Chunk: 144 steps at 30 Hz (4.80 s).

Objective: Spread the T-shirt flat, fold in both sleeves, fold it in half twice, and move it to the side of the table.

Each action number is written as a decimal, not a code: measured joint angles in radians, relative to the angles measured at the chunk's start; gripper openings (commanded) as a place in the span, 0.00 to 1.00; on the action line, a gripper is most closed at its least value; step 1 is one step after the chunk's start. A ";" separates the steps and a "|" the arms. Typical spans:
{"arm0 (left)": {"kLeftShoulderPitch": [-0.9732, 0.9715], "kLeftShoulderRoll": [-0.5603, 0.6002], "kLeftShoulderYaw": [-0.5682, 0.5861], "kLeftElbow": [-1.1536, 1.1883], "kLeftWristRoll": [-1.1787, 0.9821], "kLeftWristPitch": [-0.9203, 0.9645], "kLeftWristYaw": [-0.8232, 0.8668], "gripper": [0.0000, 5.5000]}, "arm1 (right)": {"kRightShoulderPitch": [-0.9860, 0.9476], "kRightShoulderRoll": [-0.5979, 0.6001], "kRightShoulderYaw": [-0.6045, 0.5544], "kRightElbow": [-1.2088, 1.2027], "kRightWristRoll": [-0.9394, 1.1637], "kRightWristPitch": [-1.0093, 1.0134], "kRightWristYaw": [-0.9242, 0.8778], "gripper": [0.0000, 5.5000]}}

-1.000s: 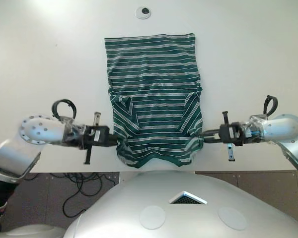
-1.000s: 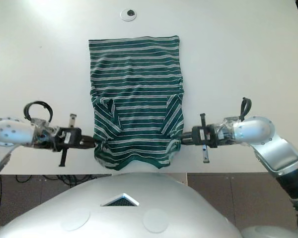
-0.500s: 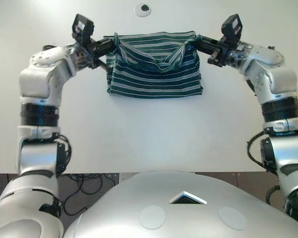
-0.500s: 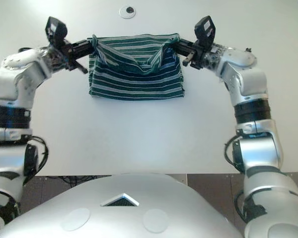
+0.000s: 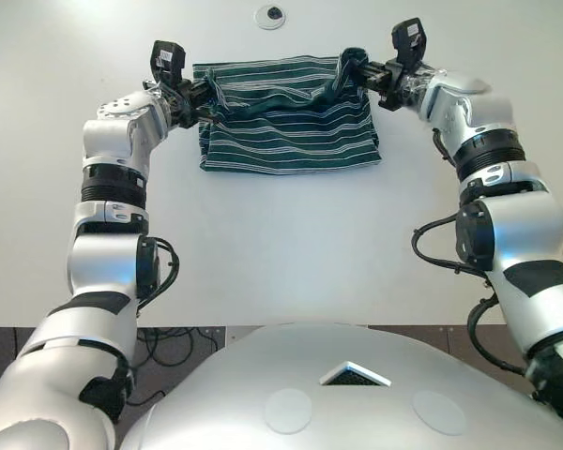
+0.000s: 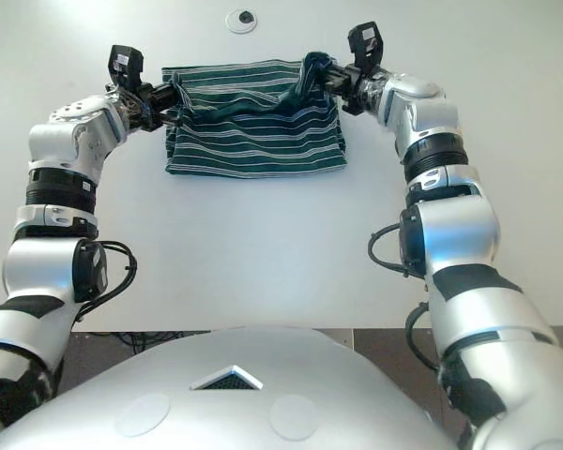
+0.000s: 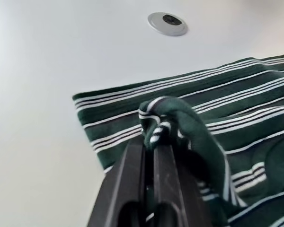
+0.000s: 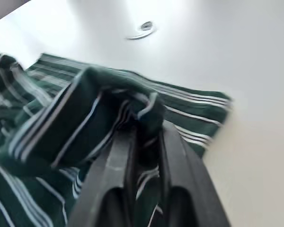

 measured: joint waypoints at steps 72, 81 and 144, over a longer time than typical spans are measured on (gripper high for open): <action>0.118 0.254 -0.414 -0.307 0.366 -0.259 -0.348 0.00 | 0.498 -0.198 0.480 -1.085 -0.279 0.072 0.487 0.00; 0.459 0.372 -0.143 -0.625 0.252 -0.364 -0.322 0.19 | 0.603 -0.250 0.150 -1.197 -0.188 0.041 0.262 0.21; 0.150 0.125 -0.130 -0.450 -0.036 0.210 -0.204 0.21 | 0.225 -0.074 0.181 -0.555 -0.027 0.183 0.204 0.24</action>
